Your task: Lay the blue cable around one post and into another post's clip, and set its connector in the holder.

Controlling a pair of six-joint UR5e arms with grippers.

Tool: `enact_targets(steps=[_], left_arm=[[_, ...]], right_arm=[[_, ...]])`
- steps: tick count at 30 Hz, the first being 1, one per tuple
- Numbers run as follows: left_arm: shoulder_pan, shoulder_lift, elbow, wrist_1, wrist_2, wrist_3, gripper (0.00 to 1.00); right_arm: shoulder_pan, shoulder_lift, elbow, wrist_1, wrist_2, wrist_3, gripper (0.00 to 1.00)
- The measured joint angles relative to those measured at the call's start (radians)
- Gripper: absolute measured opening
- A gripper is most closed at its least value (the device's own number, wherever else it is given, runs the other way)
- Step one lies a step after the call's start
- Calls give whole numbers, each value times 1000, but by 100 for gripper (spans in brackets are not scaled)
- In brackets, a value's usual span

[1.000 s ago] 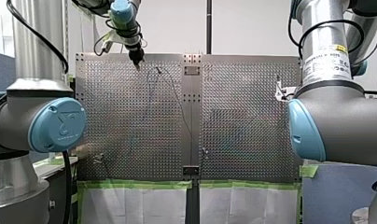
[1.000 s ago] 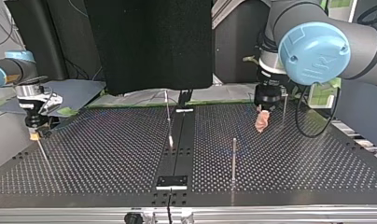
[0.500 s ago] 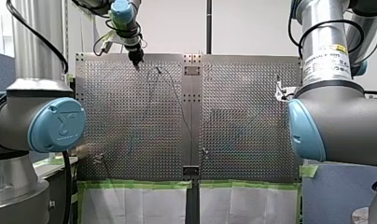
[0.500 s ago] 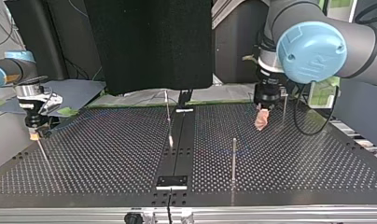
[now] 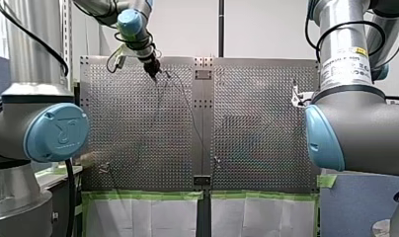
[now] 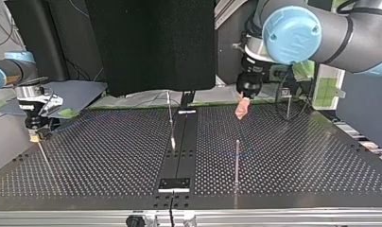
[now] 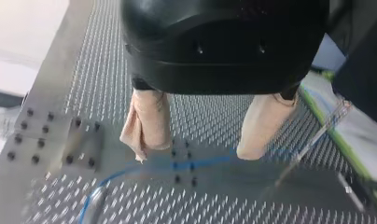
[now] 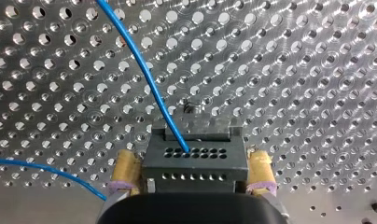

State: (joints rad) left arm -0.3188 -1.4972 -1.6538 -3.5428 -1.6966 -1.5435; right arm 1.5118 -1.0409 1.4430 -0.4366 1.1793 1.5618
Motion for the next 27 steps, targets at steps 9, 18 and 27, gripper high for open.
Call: enact_targets(steps=[9,18,27], left_arm=[[-88,-57,-89,89,-50,-83,100],[-165,-147,-180,179,-38,-77,100],[-188,-228,-261,261,-16,-129,100]], right_arm=[[-1,0,0,0,-1,-2,100],[-2,0,0,0,-1,-4,100],[-2,0,0,-2,-2,-6,100]])
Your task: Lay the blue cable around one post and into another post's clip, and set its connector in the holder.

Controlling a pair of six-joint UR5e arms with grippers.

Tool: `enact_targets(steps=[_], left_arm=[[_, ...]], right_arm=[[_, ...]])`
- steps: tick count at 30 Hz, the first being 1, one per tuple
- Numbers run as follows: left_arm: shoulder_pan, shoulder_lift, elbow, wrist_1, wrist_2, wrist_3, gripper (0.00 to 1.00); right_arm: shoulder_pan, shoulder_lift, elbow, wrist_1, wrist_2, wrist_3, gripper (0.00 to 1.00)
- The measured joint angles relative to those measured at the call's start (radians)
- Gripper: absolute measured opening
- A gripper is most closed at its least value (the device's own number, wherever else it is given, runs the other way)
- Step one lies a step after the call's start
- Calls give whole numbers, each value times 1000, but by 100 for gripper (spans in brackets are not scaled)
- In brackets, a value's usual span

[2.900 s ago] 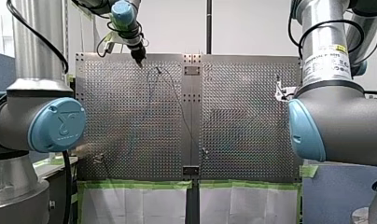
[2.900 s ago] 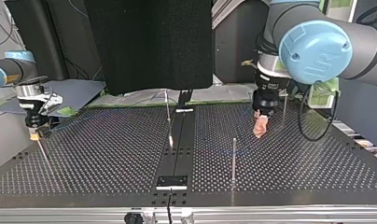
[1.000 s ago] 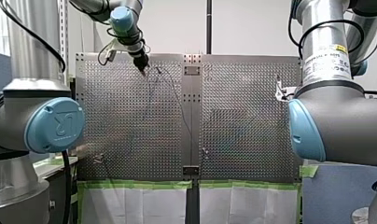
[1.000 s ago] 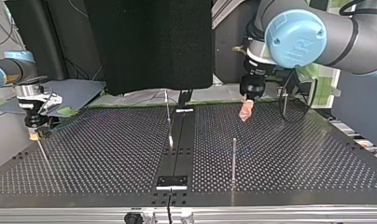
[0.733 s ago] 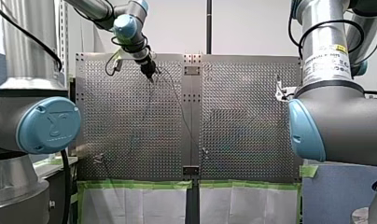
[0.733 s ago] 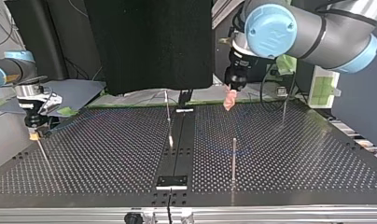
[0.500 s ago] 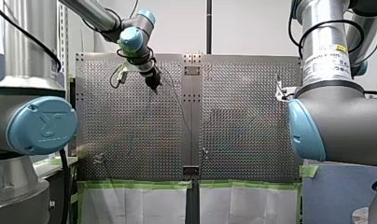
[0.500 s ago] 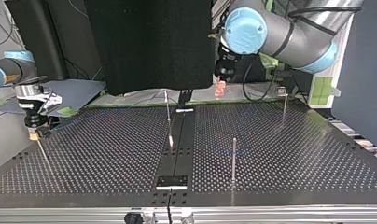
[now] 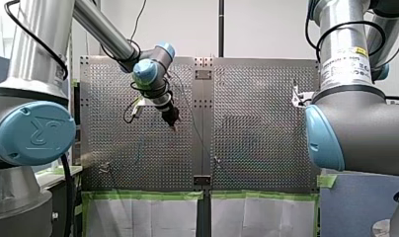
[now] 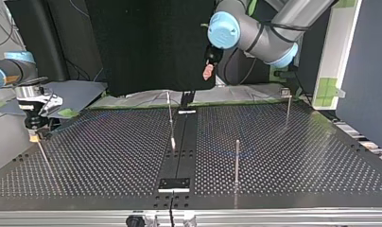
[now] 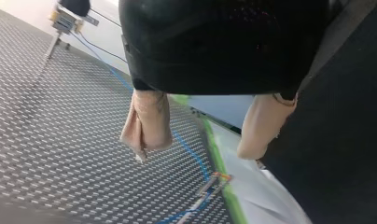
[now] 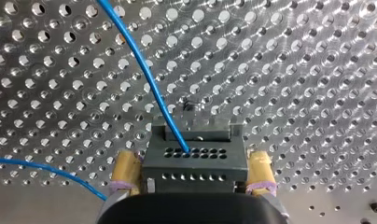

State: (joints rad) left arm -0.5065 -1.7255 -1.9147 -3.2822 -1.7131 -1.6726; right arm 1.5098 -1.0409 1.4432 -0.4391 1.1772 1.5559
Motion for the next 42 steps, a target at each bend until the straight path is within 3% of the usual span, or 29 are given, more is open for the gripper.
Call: enact_targets(steps=[18,30,36,42], left_arm=[[-24,-136,-147,148,-14,-78,100],[-27,-143,-271,271,-31,-86,100],[-25,-143,-319,328,-31,-132,100],[-21,-143,-303,384,-38,-186,100]], right_arm=[[4,0,0,-1,-3,0,100],[5,0,-3,1,-4,-1,100],[5,0,-3,2,-4,-1,100],[6,0,-3,3,-4,-2,100]])
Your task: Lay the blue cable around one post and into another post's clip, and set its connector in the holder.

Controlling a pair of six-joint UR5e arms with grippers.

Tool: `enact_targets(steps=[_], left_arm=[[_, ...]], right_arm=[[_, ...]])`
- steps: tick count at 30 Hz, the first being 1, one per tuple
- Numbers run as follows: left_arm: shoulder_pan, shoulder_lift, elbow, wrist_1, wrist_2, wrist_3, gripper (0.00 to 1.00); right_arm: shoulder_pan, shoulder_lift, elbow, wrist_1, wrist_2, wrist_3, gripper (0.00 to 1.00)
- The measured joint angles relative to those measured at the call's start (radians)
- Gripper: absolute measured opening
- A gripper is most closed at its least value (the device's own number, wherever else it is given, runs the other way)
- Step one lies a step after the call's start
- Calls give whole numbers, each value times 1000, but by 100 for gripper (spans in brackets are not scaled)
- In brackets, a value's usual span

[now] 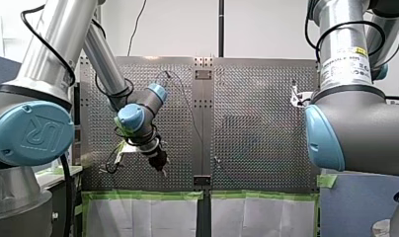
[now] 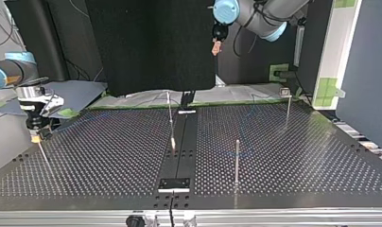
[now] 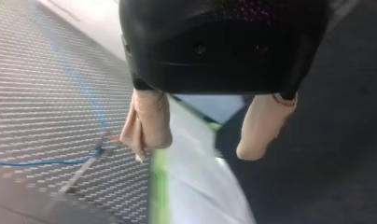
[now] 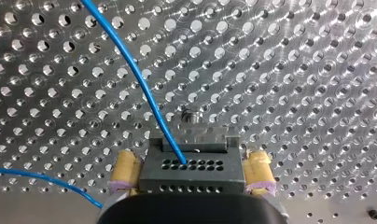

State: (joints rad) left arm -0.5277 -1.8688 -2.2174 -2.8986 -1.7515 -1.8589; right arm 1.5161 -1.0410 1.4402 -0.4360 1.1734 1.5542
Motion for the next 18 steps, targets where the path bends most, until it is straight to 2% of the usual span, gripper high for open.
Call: enact_targets(steps=[6,9,18], left_arm=[[-4,0,31,60,-19,-60,100],[-2,0,40,87,-22,-71,100],[1,0,57,166,-24,-12,100]], right_arm=[[0,0,0,0,0,0,100],[0,0,0,0,0,0,100],[1,0,0,0,0,0,100]])
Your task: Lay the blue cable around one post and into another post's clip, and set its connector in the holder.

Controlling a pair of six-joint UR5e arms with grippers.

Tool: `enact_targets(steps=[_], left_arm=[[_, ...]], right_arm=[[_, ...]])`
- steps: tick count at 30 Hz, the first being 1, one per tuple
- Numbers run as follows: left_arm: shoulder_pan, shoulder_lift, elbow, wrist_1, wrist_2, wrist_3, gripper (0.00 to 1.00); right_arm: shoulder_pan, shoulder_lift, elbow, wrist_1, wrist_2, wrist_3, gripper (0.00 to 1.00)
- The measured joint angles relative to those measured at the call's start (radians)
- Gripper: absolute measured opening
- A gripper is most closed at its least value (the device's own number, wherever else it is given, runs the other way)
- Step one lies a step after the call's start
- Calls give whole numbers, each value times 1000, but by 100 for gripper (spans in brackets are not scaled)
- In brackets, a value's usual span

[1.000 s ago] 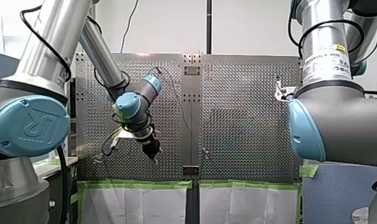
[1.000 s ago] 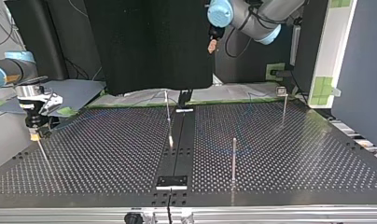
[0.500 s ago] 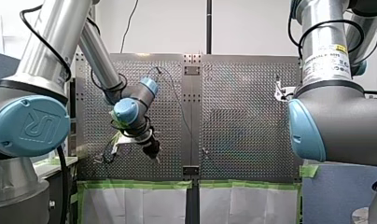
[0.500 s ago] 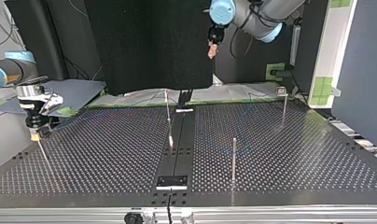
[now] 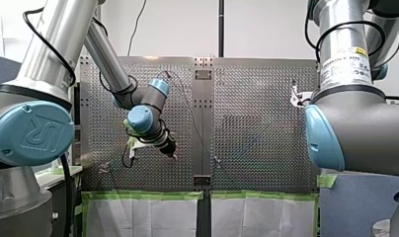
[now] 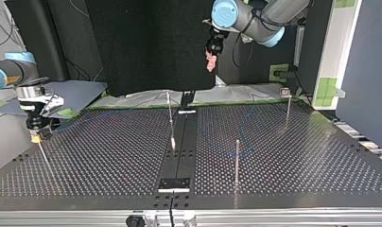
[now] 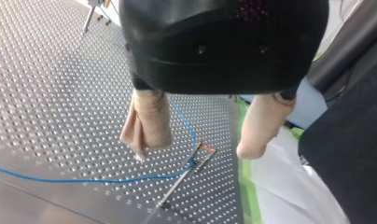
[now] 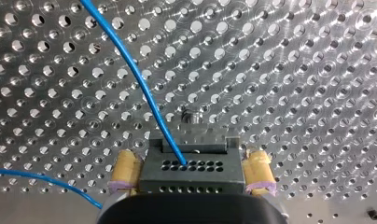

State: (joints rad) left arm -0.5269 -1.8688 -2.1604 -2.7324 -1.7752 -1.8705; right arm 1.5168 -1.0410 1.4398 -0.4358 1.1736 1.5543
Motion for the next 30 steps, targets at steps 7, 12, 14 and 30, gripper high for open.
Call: enact_targets(steps=[7,12,14,30], left_arm=[[0,0,1,62,-23,62,100],[0,0,0,105,-40,101,100],[-1,0,0,123,-52,115,100],[-5,0,-7,289,-89,152,100]], right_arm=[[1,0,0,0,0,0,100],[1,0,0,-1,0,0,100],[1,0,0,-1,0,0,100],[1,0,0,0,0,0,100]])
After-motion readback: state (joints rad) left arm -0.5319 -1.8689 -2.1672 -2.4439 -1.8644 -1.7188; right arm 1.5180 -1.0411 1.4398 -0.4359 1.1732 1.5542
